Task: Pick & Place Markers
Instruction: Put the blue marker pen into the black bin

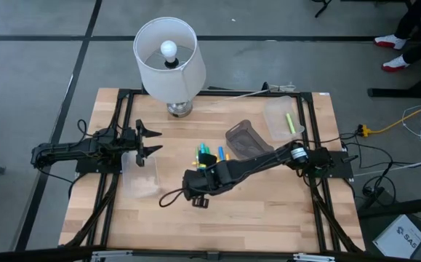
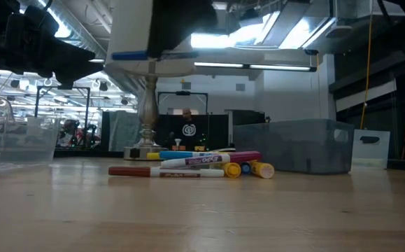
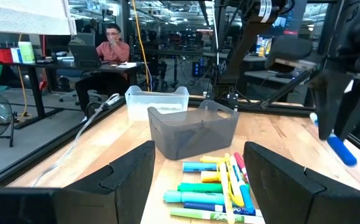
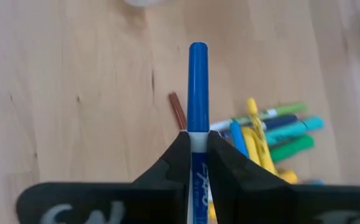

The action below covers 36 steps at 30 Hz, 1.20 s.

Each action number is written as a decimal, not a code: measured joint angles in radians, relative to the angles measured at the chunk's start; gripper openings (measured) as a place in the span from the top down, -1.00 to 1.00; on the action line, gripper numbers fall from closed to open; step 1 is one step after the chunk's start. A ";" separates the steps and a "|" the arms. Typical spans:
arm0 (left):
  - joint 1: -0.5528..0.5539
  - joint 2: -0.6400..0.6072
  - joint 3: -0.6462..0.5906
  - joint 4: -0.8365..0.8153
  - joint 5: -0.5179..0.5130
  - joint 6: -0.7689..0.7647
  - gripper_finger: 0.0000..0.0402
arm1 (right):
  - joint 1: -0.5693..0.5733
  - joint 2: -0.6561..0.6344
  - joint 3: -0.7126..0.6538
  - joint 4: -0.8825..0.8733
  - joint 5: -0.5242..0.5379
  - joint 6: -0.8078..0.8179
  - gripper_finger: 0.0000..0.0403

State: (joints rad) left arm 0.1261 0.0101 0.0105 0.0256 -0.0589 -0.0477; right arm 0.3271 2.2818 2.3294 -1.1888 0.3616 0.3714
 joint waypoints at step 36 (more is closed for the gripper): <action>0.000 0.000 0.000 0.000 0.000 0.000 -0.20 | -0.028 -0.008 0.022 -0.382 0.312 0.196 0.82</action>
State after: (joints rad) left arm 0.1263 0.0101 0.0105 0.0254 -0.0589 -0.0477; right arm 0.2987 2.2742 2.3512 -1.5711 0.6735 0.5672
